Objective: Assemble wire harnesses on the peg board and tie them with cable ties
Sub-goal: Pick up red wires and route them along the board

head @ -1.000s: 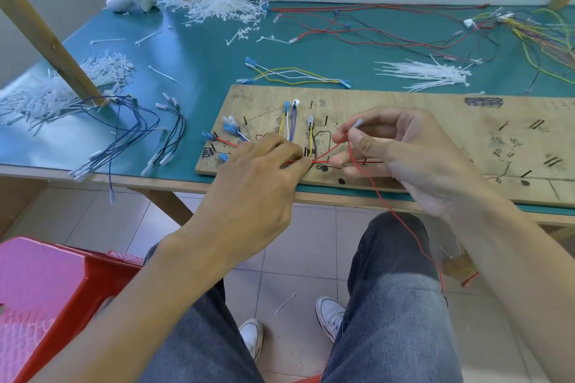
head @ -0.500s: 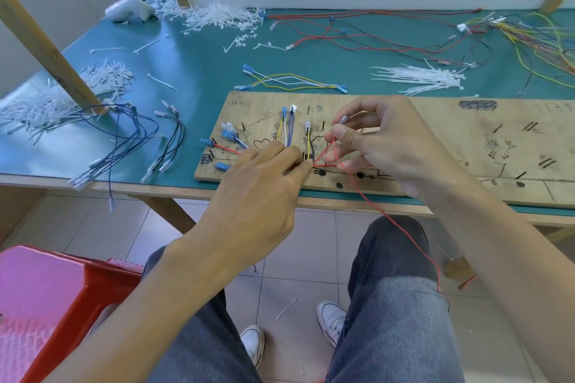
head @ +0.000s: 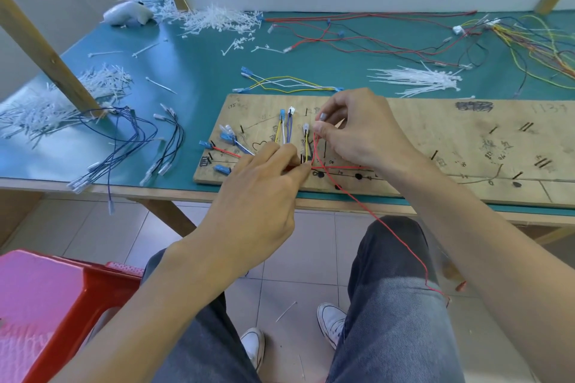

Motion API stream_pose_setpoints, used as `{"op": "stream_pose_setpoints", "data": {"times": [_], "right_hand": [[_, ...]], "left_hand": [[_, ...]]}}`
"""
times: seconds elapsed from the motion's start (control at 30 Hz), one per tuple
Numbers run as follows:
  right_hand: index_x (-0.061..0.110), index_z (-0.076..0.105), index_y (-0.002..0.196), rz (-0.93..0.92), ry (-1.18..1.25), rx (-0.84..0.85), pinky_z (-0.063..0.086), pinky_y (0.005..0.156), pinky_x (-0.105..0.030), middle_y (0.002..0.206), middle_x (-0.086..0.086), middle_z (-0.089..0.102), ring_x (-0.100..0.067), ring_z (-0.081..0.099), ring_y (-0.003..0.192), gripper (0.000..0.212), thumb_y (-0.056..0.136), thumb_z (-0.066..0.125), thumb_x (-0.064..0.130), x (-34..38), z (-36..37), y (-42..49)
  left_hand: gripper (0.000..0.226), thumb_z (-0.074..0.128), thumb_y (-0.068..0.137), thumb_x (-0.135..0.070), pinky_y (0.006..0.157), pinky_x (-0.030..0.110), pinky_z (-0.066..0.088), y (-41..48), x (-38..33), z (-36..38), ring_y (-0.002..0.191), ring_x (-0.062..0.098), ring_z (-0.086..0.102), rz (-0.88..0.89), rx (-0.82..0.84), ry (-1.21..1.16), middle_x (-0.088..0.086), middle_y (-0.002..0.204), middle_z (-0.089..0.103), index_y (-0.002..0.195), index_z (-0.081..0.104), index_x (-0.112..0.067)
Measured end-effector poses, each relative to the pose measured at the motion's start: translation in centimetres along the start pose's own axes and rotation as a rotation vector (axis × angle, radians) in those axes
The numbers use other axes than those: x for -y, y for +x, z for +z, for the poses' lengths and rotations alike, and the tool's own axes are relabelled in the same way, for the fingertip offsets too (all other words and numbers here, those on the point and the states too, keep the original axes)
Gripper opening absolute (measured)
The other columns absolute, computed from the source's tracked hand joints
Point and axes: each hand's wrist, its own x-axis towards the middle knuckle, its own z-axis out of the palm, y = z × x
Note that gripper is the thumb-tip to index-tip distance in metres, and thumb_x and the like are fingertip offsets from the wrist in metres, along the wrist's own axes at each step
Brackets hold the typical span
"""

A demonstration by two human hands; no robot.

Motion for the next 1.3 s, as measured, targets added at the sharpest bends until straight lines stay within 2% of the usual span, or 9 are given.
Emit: {"op": "stream_pose_setpoints", "data": {"times": [0.13, 0.3, 0.6, 0.8, 0.93, 1.0, 1.1, 1.2, 1.3], "right_hand": [[0.021, 0.072, 0.083, -0.004, -0.043, -0.034, 0.047, 0.067, -0.024, 0.070, 0.010, 0.072, 0.001, 0.060, 0.061, 0.013, 0.089, 0.081, 0.027, 0.1, 0.6, 0.3], [0.022, 0.073, 0.087, -0.005, -0.112, -0.034, 0.044, 0.068, -0.029, 0.073, 0.009, 0.068, -0.010, 0.060, 0.068, 0.012, 0.091, 0.079, 0.032, 0.2, 0.9, 0.5], [0.028, 0.069, 0.082, 0.020, -0.176, -0.037, 0.056, 0.083, -0.041, 0.081, 0.011, 0.065, -0.023, 0.065, 0.091, 0.016, 0.091, 0.076, 0.039, 0.3, 1.8, 1.4], [0.027, 0.070, 0.080, 0.030, -0.176, 0.022, 0.056, 0.078, -0.037, 0.072, 0.011, 0.064, -0.018, 0.061, 0.077, 0.017, 0.090, 0.076, 0.039, 0.0, 1.6, 2.1], [0.023, 0.079, 0.082, 0.076, -0.046, 0.037, 0.040, 0.062, -0.026, 0.061, 0.013, 0.058, -0.003, 0.050, 0.060, 0.015, 0.083, 0.084, 0.037, 0.0, 0.9, 2.3], [0.024, 0.082, 0.081, 0.088, 0.003, 0.030, 0.039, 0.060, -0.025, 0.063, 0.012, 0.063, -0.002, 0.052, 0.061, 0.014, 0.081, 0.087, 0.037, 0.0, 0.7, 2.1], [0.028, 0.081, 0.076, 0.057, -0.024, -0.001, 0.050, 0.067, -0.028, 0.076, 0.008, 0.076, -0.008, 0.065, 0.072, 0.014, 0.080, 0.088, 0.040, 0.0, 0.6, 1.8], [0.024, 0.084, 0.079, 0.029, -0.085, -0.038, 0.055, 0.073, -0.031, 0.081, 0.006, 0.078, -0.014, 0.070, 0.081, 0.020, 0.083, 0.085, 0.043, -0.2, 0.8, 1.5], [0.023, 0.084, 0.083, 0.013, -0.114, -0.036, 0.057, 0.075, -0.034, 0.080, 0.005, 0.078, -0.016, 0.070, 0.082, 0.023, 0.085, 0.083, 0.046, -0.3, 0.9, 1.4]], "left_hand": [[0.046, 0.055, 0.088, -0.007, 0.093, 0.043, 0.049, -0.1, 0.2, -0.1, 0.118, 0.020, 0.047, 0.013, -0.002, -0.035, -0.004, 0.129, 0.051, 0.131, 0.065, -0.020], [0.051, 0.058, 0.087, -0.003, 0.094, 0.047, 0.051, -0.5, 0.6, 0.0, 0.122, 0.024, 0.050, 0.032, -0.011, -0.037, 0.000, 0.137, 0.052, 0.136, 0.064, -0.017], [0.049, 0.062, 0.091, -0.003, 0.091, 0.045, 0.053, -0.7, 0.7, 0.0, 0.112, 0.023, 0.051, 0.063, -0.043, -0.034, -0.002, 0.131, 0.060, 0.138, 0.064, -0.015], [0.044, 0.059, 0.094, -0.005, 0.090, 0.045, 0.052, -0.3, 0.5, -0.2, 0.108, 0.024, 0.054, 0.063, -0.037, -0.039, -0.003, 0.120, 0.064, 0.135, 0.066, -0.014], [0.027, 0.054, 0.100, -0.008, 0.087, 0.040, 0.046, 0.1, 0.5, -0.4, 0.100, 0.020, 0.050, -0.014, -0.078, -0.148, -0.005, 0.105, 0.063, 0.122, 0.063, -0.019], [0.033, 0.053, 0.100, -0.008, 0.080, 0.035, 0.043, 0.6, 0.4, -0.4, 0.096, 0.018, 0.048, -0.045, -0.102, -0.195, -0.006, 0.101, 0.061, 0.128, 0.057, -0.024], [0.042, 0.056, 0.097, -0.007, 0.076, 0.034, 0.041, 1.8, 0.1, -0.4, 0.098, 0.019, 0.048, -0.054, -0.087, -0.140, -0.004, 0.099, 0.059, 0.135, 0.059, -0.026], [0.020, 0.062, 0.098, -0.013, 0.081, 0.043, 0.050, 2.8, 0.2, -0.3, 0.101, 0.021, 0.054, -0.078, -0.076, -0.116, -0.004, 0.100, 0.063, 0.113, 0.071, -0.021], [0.008, 0.067, 0.099, -0.021, 0.079, 0.043, 0.051, 3.0, 0.4, -0.3, 0.095, 0.019, 0.056, -0.083, -0.122, -0.184, -0.007, 0.094, 0.062, 0.104, 0.073, -0.023]]}}
